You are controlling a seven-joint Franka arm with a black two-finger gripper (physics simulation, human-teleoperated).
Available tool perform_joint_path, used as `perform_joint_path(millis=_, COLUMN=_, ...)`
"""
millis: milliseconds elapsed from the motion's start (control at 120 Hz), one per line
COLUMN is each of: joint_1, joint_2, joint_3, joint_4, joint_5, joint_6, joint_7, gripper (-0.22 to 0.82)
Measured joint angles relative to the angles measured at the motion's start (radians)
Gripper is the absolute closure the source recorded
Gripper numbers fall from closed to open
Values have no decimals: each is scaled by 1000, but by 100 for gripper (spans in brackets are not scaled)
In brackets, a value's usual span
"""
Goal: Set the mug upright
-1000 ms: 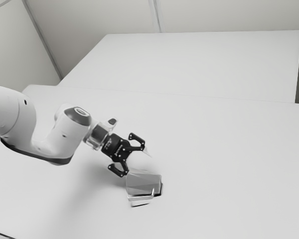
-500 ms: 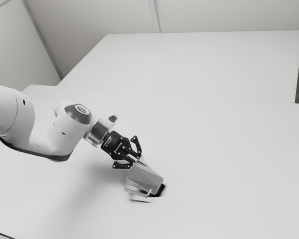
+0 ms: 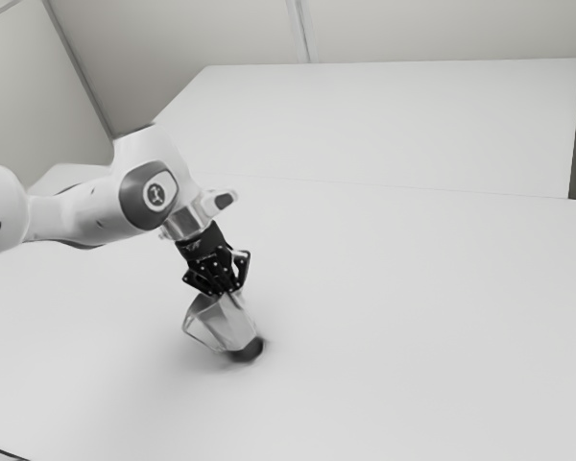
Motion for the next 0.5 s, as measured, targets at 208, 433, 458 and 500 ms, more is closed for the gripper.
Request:
perform_joint_path(millis=208, joint_1=-12, joint_2=4, joint_3=-18, joint_4=1, joint_5=207, joint_6=77, joint_7=-15, gripper=78)
perform_joint_path(millis=433, joint_1=-5, joint_2=14, joint_3=-19, joint_4=1, joint_5=306, joint_6=129, joint_7=-22, gripper=78)
perform_joint_path(millis=458, joint_1=-4, joint_2=20, joint_3=-19, joint_4=1, joint_5=310, joint_6=134, joint_7=-22, gripper=78)
perform_joint_path(millis=500, joint_1=-4, joint_2=29, joint_3=-19, joint_4=1, joint_5=314, joint_6=143, joint_7=-23, gripper=78)
